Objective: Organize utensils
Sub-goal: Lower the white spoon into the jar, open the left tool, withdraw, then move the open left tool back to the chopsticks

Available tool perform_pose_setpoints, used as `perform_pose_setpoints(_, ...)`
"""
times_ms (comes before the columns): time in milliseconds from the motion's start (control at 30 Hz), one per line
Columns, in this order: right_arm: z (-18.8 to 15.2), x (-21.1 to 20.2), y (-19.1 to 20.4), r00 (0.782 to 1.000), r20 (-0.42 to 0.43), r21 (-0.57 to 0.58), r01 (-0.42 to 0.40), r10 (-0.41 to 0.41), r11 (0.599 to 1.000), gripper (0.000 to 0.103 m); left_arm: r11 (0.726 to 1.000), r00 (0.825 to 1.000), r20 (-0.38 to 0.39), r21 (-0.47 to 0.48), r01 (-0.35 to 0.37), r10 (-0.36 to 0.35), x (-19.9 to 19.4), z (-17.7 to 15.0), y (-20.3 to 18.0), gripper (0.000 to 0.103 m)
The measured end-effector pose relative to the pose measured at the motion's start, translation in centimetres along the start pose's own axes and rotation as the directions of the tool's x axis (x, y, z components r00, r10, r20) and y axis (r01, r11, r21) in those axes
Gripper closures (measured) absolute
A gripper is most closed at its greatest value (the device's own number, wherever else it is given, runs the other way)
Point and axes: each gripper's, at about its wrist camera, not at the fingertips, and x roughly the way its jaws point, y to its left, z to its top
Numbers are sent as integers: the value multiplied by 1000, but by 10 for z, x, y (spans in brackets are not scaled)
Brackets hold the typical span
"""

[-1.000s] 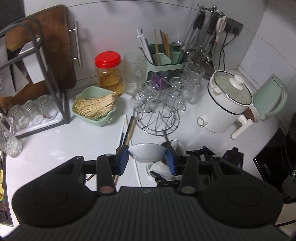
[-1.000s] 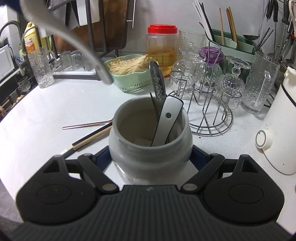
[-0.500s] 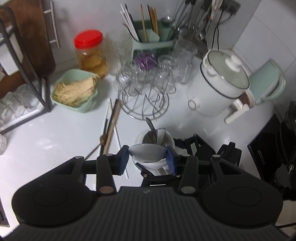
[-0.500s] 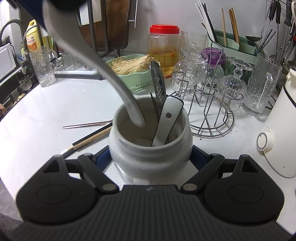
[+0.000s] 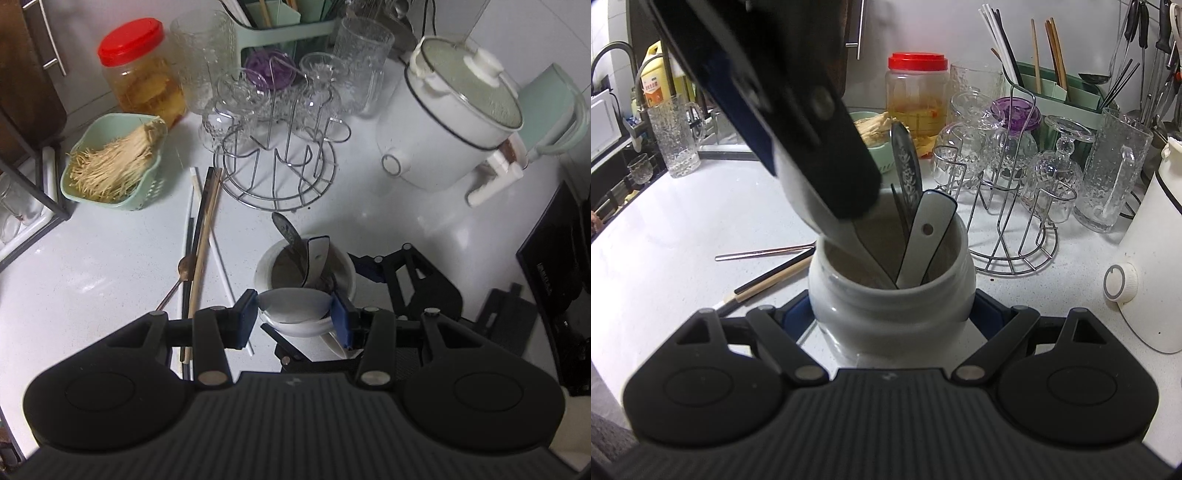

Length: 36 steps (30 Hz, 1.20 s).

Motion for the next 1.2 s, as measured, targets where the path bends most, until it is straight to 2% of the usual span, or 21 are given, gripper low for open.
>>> perform_pose_setpoints(267,0,0,0,1000,1,4,1,-1,1000,12,1000,1000,-8,4,16,-16,5,2,0,54)
perform_pose_setpoints(333,0,0,0,1000,0,7,3,-3,1000,12,1000,1000,-4,13,17,-17,3,1,-1,51)
perform_pose_setpoints(367,0,0,1,1000,0,8,5,-5,1000,12,1000,1000,0,17,18,-18,2,0,-1,47)
perform_pose_setpoints(433,0,0,2,1000,1,13,10,-10,1000,12,999,999,22,8,34,-34,-3,-2,1,44)
perform_pose_setpoints(700,2,1,3,1000,1,17,18,-18,1000,12,999,991,132,-38,16,-11,-34,-8,13,44)
perform_pose_setpoints(833,2,0,3,1000,3,16,17,-17,1000,12,998,977,214,-55,5,7,-57,-14,18,44)
perform_pose_setpoints(1000,2,1,3,1000,2,21,18,-18,1000,12,996,948,314,-90,-19,46,-81,-29,24,44)
perform_pose_setpoints(1200,2,0,4,1000,4,30,26,-26,999,12,985,920,377,-168,-41,103,-94,-52,42,44)
